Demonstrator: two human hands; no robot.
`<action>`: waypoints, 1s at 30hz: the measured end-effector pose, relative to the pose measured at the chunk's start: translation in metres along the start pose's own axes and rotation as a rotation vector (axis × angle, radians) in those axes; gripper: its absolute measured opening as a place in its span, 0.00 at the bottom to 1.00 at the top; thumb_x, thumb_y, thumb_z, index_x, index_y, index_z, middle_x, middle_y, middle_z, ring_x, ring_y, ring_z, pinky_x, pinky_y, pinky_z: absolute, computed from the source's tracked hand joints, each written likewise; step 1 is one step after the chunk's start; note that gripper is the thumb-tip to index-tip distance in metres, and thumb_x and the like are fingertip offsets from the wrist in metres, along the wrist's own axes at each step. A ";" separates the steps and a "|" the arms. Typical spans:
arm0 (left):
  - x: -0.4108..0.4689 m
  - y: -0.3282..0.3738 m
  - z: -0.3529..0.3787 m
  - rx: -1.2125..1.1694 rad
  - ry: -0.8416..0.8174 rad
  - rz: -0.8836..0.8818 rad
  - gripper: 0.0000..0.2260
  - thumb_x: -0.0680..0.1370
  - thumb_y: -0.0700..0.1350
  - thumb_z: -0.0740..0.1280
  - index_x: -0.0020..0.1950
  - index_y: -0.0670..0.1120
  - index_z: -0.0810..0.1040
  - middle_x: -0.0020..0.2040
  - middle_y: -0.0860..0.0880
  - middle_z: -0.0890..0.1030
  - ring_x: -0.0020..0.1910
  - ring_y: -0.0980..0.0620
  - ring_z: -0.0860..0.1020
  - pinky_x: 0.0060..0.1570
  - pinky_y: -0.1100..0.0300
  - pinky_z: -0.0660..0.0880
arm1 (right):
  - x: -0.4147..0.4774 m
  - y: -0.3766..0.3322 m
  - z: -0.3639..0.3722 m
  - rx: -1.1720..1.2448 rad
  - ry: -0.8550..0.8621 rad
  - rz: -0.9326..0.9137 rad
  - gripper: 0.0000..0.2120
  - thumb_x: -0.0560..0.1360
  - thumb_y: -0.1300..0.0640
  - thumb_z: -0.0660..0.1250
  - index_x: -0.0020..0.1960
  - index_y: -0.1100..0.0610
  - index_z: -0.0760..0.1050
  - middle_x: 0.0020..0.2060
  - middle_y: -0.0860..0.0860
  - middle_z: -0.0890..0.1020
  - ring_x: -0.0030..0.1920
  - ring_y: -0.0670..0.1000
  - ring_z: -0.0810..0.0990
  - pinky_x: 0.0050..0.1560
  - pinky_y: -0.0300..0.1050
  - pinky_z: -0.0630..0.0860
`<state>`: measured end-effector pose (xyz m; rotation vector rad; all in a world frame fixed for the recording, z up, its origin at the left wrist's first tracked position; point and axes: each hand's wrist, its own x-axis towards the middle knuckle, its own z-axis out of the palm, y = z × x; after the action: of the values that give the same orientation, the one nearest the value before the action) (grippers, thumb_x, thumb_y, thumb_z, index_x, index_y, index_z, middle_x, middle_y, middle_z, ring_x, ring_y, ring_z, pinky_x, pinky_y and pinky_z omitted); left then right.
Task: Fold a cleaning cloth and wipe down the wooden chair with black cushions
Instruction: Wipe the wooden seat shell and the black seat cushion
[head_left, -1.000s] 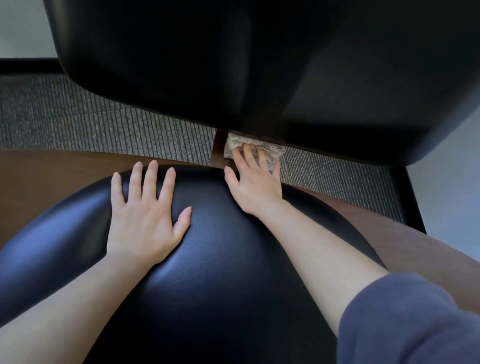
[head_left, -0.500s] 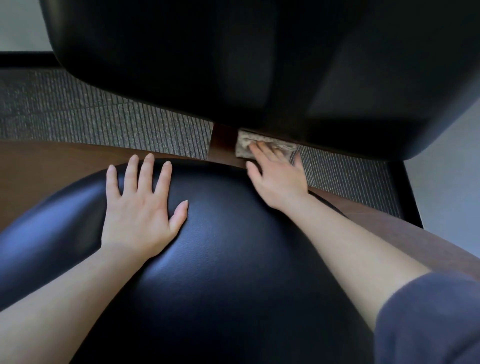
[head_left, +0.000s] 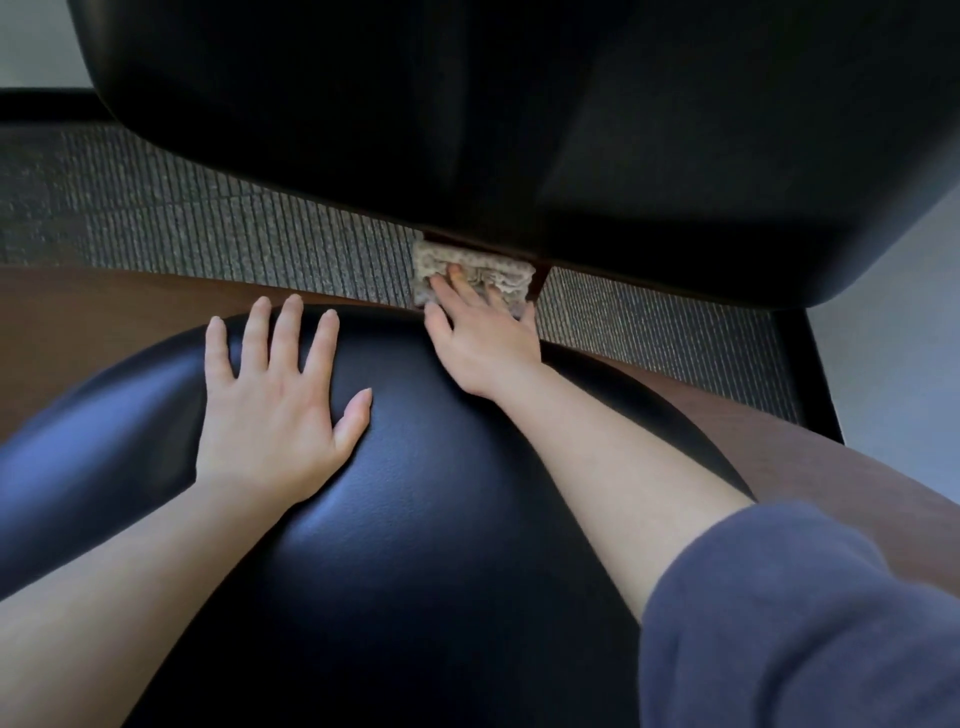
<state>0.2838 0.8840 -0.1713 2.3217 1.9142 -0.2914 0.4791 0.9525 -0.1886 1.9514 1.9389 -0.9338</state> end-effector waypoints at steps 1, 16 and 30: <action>0.000 0.000 0.000 0.001 -0.003 0.000 0.34 0.77 0.63 0.51 0.76 0.42 0.64 0.75 0.36 0.64 0.75 0.35 0.59 0.72 0.35 0.50 | -0.004 0.010 -0.002 -0.018 -0.002 0.006 0.26 0.81 0.40 0.41 0.79 0.41 0.48 0.78 0.40 0.48 0.79 0.54 0.49 0.74 0.66 0.42; 0.000 -0.001 -0.002 -0.009 -0.017 0.004 0.34 0.77 0.63 0.51 0.77 0.42 0.63 0.75 0.36 0.63 0.76 0.35 0.58 0.72 0.35 0.48 | -0.001 -0.010 0.000 -0.003 -0.076 -0.011 0.26 0.81 0.37 0.41 0.78 0.40 0.48 0.79 0.40 0.47 0.78 0.54 0.51 0.74 0.67 0.42; 0.000 0.000 -0.002 -0.049 0.008 0.002 0.34 0.76 0.62 0.53 0.76 0.41 0.64 0.75 0.35 0.64 0.75 0.34 0.59 0.72 0.35 0.48 | -0.001 -0.005 -0.005 0.003 -0.118 -0.067 0.25 0.82 0.41 0.43 0.78 0.40 0.51 0.78 0.42 0.52 0.77 0.56 0.56 0.75 0.61 0.51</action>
<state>0.2840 0.8845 -0.1695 2.2969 1.8999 -0.2326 0.4753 0.9549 -0.1829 1.7998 1.9474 -1.0450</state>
